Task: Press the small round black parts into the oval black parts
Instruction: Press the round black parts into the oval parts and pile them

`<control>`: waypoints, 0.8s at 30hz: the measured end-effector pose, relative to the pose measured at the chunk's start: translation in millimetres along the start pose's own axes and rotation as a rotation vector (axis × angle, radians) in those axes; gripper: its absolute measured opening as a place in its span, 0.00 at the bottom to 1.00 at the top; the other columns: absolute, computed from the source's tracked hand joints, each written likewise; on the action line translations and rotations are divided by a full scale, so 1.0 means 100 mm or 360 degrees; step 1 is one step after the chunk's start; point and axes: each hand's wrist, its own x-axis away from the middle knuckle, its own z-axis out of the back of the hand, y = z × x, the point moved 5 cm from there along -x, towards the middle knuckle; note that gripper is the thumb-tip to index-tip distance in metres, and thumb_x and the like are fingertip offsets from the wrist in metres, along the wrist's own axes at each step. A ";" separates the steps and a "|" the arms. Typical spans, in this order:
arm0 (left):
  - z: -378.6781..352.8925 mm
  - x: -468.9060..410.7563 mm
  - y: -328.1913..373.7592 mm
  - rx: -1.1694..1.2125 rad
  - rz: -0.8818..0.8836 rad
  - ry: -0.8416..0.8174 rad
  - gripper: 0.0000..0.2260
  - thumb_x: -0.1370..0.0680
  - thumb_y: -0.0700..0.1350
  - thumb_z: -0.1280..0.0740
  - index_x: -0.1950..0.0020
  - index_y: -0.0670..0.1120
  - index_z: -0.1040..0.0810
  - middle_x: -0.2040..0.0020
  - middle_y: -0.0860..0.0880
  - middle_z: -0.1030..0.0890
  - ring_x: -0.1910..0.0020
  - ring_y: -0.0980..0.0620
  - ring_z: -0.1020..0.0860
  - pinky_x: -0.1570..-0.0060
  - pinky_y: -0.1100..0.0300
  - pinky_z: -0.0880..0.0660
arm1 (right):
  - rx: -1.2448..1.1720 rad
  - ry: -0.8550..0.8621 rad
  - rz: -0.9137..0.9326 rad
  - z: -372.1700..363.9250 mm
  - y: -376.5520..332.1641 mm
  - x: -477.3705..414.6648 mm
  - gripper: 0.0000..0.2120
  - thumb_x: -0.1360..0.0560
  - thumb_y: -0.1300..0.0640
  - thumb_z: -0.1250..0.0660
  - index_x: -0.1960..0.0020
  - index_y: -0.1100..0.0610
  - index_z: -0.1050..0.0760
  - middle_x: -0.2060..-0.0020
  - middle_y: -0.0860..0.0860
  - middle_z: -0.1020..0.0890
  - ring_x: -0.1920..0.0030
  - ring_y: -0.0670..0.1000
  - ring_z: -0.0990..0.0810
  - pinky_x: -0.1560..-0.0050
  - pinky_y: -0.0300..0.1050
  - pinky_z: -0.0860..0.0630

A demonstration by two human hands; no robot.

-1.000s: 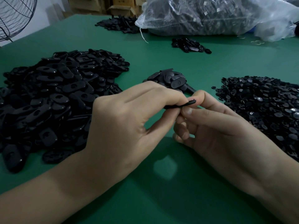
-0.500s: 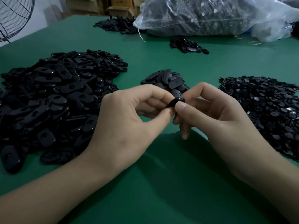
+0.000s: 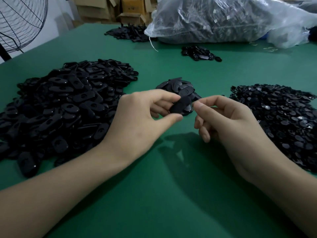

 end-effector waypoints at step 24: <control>0.12 -1.08 -0.76 -0.1281 0.0372 -0.0244 0.18 0.18 0.54 0.33 0.31 0.48 0.21 0.33 0.44 0.21 0.32 0.41 0.26 0.33 0.44 0.27 | 0.0180 -0.0050 0.0115 0.09 0.03 -0.09 0.02 0.20 0.59 0.31 0.52 0.55 0.22 0.68 0.51 0.19 0.71 0.51 0.25 0.63 0.45 0.27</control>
